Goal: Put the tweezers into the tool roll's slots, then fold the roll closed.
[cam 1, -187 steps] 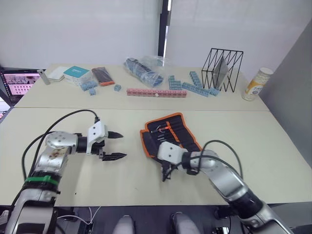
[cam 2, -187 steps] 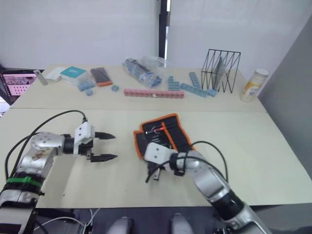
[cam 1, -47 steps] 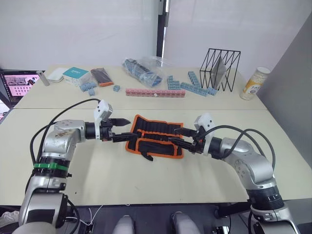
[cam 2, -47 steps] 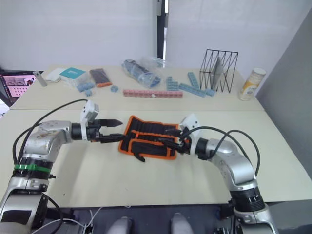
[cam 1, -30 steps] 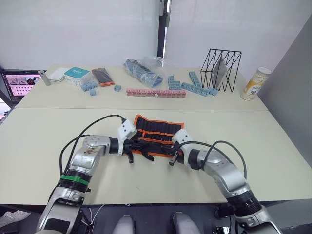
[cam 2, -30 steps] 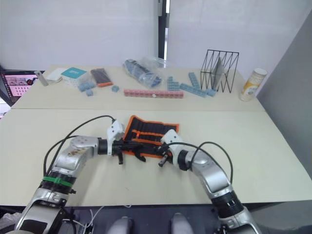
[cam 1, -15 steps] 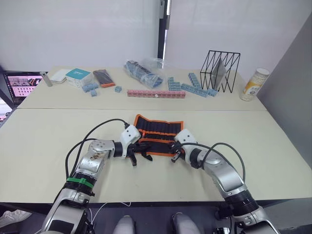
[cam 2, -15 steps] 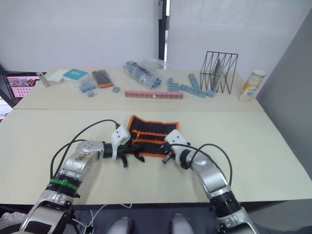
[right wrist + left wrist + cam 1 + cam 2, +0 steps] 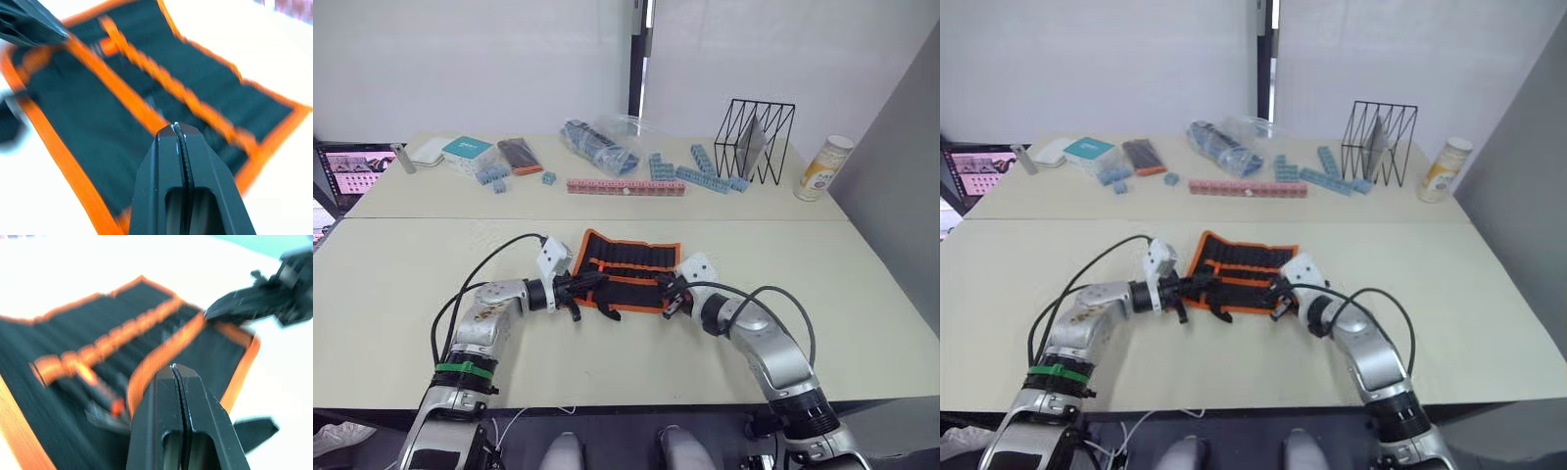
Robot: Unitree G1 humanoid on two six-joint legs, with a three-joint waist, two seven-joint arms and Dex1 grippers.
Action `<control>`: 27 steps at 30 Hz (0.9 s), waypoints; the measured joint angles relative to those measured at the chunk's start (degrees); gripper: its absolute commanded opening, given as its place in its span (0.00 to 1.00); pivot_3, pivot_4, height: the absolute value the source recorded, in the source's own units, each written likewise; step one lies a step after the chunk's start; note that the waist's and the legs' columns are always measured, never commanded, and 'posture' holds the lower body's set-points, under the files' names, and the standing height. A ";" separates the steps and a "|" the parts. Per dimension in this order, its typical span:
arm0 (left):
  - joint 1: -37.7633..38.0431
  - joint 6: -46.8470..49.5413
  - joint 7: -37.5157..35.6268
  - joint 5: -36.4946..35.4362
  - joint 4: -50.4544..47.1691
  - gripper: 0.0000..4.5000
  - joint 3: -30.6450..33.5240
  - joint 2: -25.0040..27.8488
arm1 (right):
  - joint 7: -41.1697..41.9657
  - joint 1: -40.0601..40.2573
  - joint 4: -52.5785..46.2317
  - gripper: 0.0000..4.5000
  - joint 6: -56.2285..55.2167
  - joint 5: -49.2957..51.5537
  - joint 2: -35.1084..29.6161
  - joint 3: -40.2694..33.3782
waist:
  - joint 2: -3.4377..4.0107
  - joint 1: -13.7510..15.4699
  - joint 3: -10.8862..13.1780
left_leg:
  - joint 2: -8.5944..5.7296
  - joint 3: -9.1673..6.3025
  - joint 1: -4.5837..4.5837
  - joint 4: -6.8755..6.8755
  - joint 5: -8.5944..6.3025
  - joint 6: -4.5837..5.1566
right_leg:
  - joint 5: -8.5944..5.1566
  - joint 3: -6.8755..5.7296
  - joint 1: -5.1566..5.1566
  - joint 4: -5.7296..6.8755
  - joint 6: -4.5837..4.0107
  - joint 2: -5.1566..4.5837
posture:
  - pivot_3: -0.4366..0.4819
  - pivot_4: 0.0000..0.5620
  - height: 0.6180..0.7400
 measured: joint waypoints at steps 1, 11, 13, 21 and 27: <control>0.37 0.07 0.17 0.01 -0.56 0.00 -0.12 -0.47 | 0.06 0.06 -0.09 0.00 -0.48 -0.01 0.91 0.61 | 0.00 0.00 0.00 | 0.00 0.00 0.00 -0.03 -0.04 -0.01 | 0.01 0.00 -0.01 0.00 0.01 0.00 | 0.48 0.27 0.97; 0.23 -2.67 11.69 8.68 3.40 0.00 -5.35 -7.14 | -5.07 -2.93 10.99 0.00 -3.61 -6.07 5.38 4.34 | 0.00 0.18 0.00 | -0.03 -0.02 0.08 0.03 -0.07 -0.01 | 0.01 -0.01 0.12 -0.10 -0.05 0.00 | 0.48 0.27 0.97; -0.88 -3.98 14.29 10.44 5.22 0.00 -5.57 -7.86 | -5.34 -2.91 11.81 0.00 -4.67 -7.06 5.34 4.70 | 0.01 0.17 -0.01 | -0.03 -0.01 0.12 0.04 -0.07 0.00 | -0.09 -0.01 0.15 -0.12 -0.22 -0.01 | 0.48 0.27 0.97; -1.66 -7.37 18.94 12.33 8.78 0.00 -5.77 -8.38 | -8.32 0.21 12.11 0.00 -7.73 -8.22 3.94 4.75 | 0.14 0.09 -0.18 | -0.02 0.04 0.48 0.10 -0.05 0.02 | -0.20 0.00 0.45 -0.18 -0.41 -0.03 | 0.48 0.27 0.97; -0.87 -7.28 19.23 11.80 9.10 0.00 -4.67 -7.65 | -11.04 2.56 10.62 0.00 -8.11 -8.87 2.60 3.64 | 0.25 0.09 -0.36 | -0.02 0.10 0.72 0.12 -0.24 -0.29 | -0.23 -0.01 0.83 -0.43 -0.43 -0.10 | 0.48 0.27 0.97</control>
